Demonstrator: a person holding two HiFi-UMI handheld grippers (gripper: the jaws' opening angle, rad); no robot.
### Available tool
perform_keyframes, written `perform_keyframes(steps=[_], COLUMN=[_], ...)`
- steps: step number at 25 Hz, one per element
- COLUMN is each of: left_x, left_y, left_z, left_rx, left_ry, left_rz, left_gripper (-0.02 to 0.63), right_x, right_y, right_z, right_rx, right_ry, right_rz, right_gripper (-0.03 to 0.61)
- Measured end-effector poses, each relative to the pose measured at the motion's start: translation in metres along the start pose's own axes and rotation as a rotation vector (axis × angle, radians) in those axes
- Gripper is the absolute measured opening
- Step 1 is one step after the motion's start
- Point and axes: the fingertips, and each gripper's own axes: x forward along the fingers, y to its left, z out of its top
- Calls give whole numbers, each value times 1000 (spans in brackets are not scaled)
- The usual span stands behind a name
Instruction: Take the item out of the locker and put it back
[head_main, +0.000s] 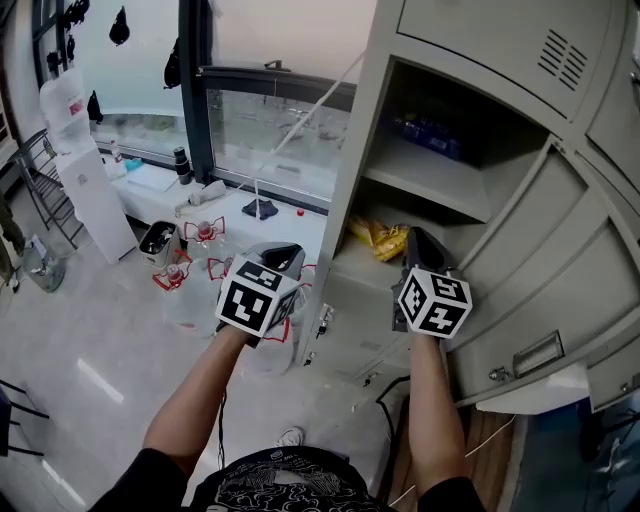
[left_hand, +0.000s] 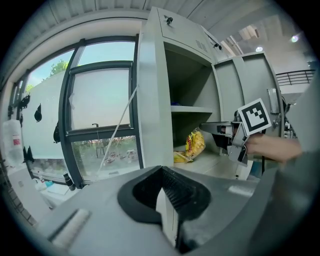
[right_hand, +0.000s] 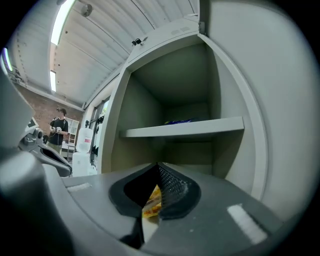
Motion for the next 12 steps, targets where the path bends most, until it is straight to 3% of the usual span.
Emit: perform_keyframes(steps=[12], left_x=[22], left_y=[7], left_z=[-3], left_rx=[16], left_ry=[9], left_rz=[-40], left_gripper=[0], right_x=[18], right_y=[-25], right_z=[-5], right_rx=[34], right_ry=[-12], right_rz=[-93], right_gripper=[25])
